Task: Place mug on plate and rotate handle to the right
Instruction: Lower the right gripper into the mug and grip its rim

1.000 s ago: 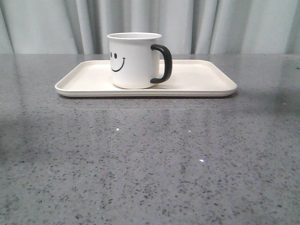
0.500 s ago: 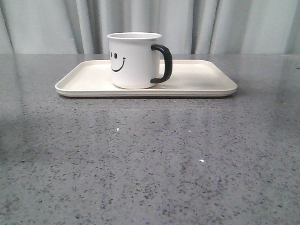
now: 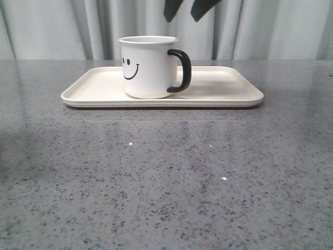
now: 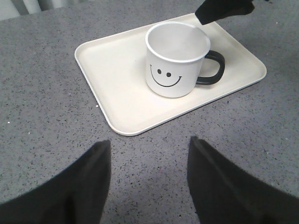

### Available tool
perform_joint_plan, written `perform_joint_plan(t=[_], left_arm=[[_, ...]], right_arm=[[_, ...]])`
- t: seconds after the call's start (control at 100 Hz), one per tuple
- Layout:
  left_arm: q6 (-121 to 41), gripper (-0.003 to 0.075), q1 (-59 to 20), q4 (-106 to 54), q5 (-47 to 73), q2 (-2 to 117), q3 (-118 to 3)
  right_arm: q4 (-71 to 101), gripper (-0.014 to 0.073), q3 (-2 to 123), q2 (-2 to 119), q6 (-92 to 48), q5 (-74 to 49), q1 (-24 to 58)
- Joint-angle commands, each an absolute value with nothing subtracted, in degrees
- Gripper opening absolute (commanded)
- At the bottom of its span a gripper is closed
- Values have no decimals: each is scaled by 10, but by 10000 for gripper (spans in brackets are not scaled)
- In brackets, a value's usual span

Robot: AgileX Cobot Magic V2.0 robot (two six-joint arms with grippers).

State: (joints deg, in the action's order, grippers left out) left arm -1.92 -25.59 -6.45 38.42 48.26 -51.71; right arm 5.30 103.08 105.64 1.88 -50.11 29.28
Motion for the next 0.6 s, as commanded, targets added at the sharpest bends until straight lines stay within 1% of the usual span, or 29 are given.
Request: perform_joint_plan(t=[0.0,0.29,0.59], left_arm=[[-19,370,-261,-70,352,477,-533],[-19,370,-261,-70,360,477,-533],[-19,370,-261,-70,362,477,-533]], right_arm=[[63,414,1071,1046,14,-488,294],[64,413,1115,1095,14,-520,294],[64,409,1116,1107,14,-517,294]])
